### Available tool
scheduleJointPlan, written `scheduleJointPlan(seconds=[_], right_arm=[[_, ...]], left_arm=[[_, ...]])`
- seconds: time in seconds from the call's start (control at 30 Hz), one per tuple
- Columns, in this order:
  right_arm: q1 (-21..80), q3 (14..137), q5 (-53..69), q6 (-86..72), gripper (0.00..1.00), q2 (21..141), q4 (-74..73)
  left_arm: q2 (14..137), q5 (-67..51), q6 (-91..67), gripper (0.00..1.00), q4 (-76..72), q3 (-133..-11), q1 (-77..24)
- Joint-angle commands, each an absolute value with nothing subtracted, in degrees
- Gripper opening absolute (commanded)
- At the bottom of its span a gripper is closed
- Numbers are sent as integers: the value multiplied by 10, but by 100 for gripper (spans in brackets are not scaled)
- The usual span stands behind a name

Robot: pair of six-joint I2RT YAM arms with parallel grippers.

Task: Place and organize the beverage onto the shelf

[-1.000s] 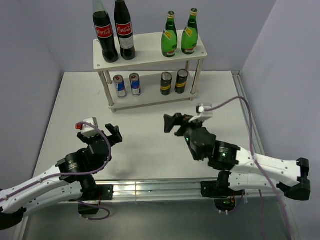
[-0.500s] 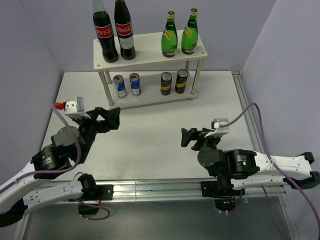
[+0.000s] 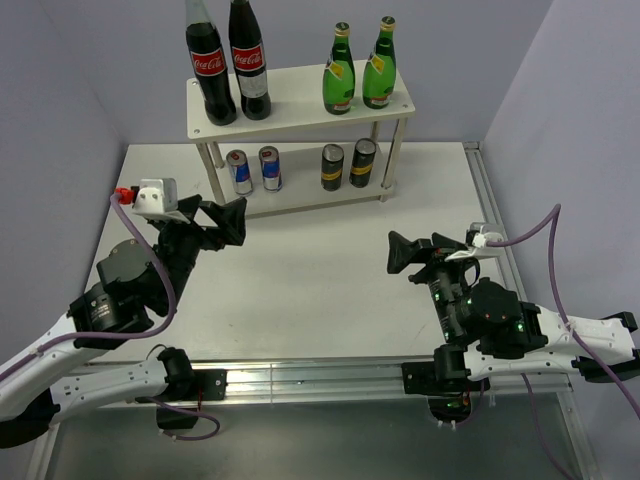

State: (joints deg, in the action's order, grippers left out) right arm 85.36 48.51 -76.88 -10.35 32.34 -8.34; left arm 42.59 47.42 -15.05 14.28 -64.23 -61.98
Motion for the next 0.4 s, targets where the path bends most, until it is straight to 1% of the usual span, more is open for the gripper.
scheduleJointPlan(seconds=[0.0,0.3,0.37], right_arm=[[856,502,-784,-54,100,319,-49],[856,500,-771,-41,100,323,-26],[855,509,-783,-28,100,332,-21]], left_arm=[[422,478,-129,99,119,-649,-622],[417,490,-133,99,125,-640,-622],[417,493,-131,99,126,-640,-622]])
